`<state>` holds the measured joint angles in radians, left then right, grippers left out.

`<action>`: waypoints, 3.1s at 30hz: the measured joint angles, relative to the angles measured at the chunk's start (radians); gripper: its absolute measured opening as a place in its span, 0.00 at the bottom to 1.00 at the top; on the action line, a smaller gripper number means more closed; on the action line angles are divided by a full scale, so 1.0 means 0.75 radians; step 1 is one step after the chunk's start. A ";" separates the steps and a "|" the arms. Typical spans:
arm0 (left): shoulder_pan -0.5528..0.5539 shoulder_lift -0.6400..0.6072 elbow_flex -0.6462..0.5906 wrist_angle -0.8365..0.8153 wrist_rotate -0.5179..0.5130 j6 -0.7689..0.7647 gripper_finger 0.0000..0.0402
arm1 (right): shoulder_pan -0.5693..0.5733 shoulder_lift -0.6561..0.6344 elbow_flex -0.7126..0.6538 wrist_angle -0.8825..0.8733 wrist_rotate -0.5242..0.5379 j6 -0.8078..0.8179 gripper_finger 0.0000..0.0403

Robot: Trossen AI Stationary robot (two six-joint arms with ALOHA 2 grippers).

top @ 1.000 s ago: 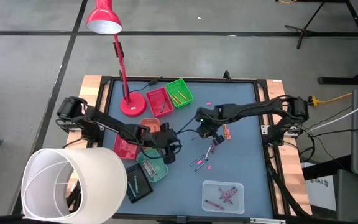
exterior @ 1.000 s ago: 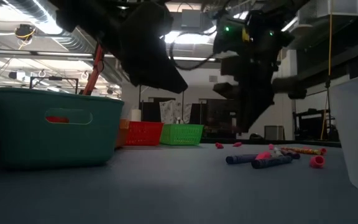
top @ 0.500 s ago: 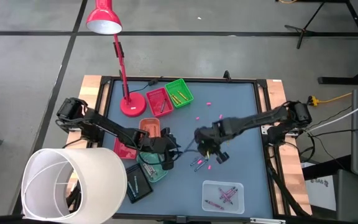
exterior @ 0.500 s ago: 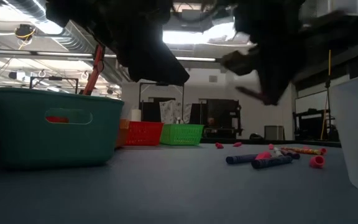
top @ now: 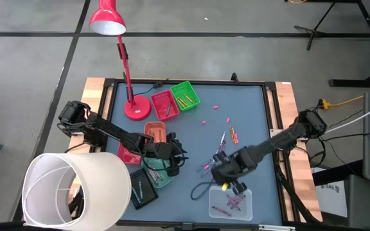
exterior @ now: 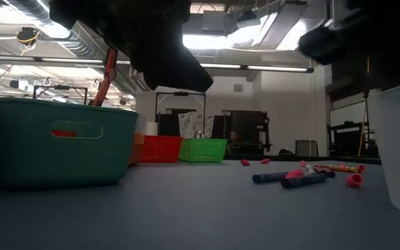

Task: Sort crayons
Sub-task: Put the purple crayon into the white bin, then put the blue crayon into the right red basket

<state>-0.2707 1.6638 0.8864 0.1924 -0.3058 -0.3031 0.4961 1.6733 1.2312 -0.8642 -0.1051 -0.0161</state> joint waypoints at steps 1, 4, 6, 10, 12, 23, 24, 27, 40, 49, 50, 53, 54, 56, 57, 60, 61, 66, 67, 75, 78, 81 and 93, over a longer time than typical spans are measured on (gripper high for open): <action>0.000 0.000 0.000 0.014 0.000 0.000 0.27 | 0.027 0.000 0.000 -0.001 0.000 0.051 0.05; 0.000 0.000 0.000 0.060 -0.001 0.000 0.27 | 0.104 0.000 0.000 -0.001 -0.001 0.181 0.05; 0.000 0.000 0.000 0.095 -0.002 0.001 0.27 | 0.146 0.000 0.000 0.000 0.000 0.230 0.05; 0.000 -0.001 0.000 0.156 -0.002 0.001 0.27 | 0.207 0.000 0.000 0.000 -0.001 0.302 0.05; 0.000 -0.001 0.000 0.168 -0.002 0.001 0.27 | 0.225 0.000 0.000 0.000 0.000 0.359 0.05; -0.005 -0.001 0.000 0.238 -0.002 0.001 0.27 | 0.228 -0.001 0.000 0.003 -0.055 0.513 0.16; -0.007 -0.001 0.000 0.240 -0.002 0.001 0.27 | 0.228 -0.001 0.000 0.003 -0.051 0.513 0.18; -0.008 -0.001 0.000 0.272 -0.001 0.001 0.27 | 0.228 -0.001 0.000 0.003 -0.049 0.512 0.24; -0.003 0.223 0.006 0.662 -0.040 0.001 0.27 | 0.228 -0.065 0.001 -0.106 0.050 0.432 0.27; 0.003 0.448 0.182 0.649 -0.060 0.100 0.27 | 0.228 -0.219 -0.031 -0.199 0.365 0.363 0.27; 0.002 0.465 0.196 0.631 -0.059 0.103 0.27 | 0.228 -0.237 -0.049 -0.201 0.377 0.363 0.27; 0.002 0.506 0.233 0.586 -0.058 0.103 0.27 | 0.228 -0.298 -0.118 -0.182 0.395 0.366 0.27; 0.003 0.508 0.236 0.548 -0.059 0.103 0.27 | 0.228 -0.323 -0.146 -0.170 0.395 0.366 0.27; 0.003 0.508 0.246 0.479 -0.059 0.102 0.27 | 0.228 -0.370 -0.193 -0.141 0.399 0.367 0.27; 0.003 0.508 0.247 0.449 -0.059 0.098 0.27 | 0.228 -0.396 -0.221 -0.129 0.409 0.367 0.27; 0.000 0.508 0.247 0.397 -0.055 0.067 0.27 | 0.228 -0.468 -0.286 -0.080 0.459 0.369 0.27; -0.001 0.508 0.247 0.387 -0.044 0.054 0.27 | 0.228 -0.491 -0.308 -0.059 0.475 0.370 0.27; -0.011 0.508 0.246 0.317 -0.025 -0.012 0.27 | 0.228 -0.581 -0.414 0.070 0.521 0.372 0.27; -0.015 0.508 0.246 0.327 -0.025 -0.022 0.27 | 0.228 -0.593 -0.433 0.090 0.524 0.372 0.27; -0.017 0.508 0.386 0.227 0.011 -0.094 0.27 | 0.203 -0.608 -0.520 0.168 0.569 0.369 0.27; -0.015 0.508 0.503 -0.005 0.015 -0.081 0.27 | 0.160 -0.607 -0.536 0.175 0.569 0.365 0.27; -0.013 0.507 0.609 -0.201 0.009 -0.084 0.27 | 0.110 -0.607 -0.545 0.176 0.569 0.358 0.27; -0.013 0.613 0.655 -0.314 0.028 -0.190 0.27 | -0.047 -0.607 -0.545 0.219 0.569 0.293 0.27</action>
<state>-0.2805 2.1232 1.3773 -0.0428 -0.2849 -0.4459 0.4607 1.2182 0.8223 -0.7000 0.3218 0.2039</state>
